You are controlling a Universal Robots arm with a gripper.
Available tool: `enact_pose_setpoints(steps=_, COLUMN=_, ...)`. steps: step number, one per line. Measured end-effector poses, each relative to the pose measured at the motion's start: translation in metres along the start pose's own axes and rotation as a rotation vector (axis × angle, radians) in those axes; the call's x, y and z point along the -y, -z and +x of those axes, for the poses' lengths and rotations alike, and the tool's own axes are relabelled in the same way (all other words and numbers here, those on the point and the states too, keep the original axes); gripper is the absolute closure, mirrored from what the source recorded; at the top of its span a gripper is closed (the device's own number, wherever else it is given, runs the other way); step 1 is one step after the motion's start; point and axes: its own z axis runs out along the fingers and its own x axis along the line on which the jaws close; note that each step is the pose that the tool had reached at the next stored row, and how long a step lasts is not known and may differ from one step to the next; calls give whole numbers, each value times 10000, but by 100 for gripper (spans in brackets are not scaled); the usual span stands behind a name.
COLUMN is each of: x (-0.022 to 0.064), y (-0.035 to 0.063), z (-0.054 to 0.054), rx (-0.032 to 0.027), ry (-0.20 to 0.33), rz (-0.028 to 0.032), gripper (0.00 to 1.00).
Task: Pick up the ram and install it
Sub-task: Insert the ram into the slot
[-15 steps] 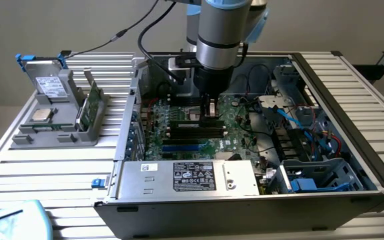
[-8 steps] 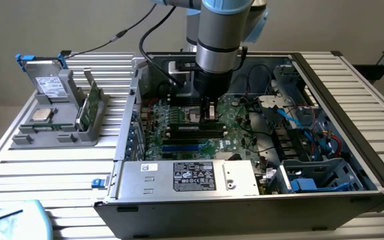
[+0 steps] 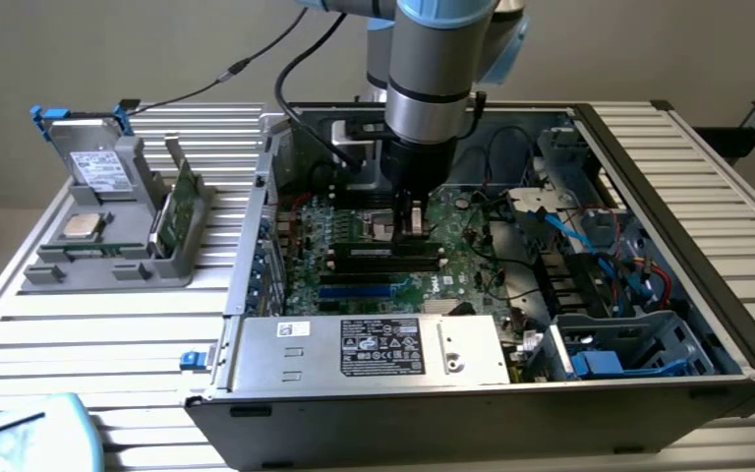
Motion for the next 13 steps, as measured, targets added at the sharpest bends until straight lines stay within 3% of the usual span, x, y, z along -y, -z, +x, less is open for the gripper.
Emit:
enact_pose_setpoints(steps=7, x=4, y=-44, z=-31, rx=-30, ry=53, rz=1, gripper=86)
enact_pose_setpoints(steps=13, x=7, y=-68, z=-39, rx=-185, ry=157, rz=1, gripper=86)
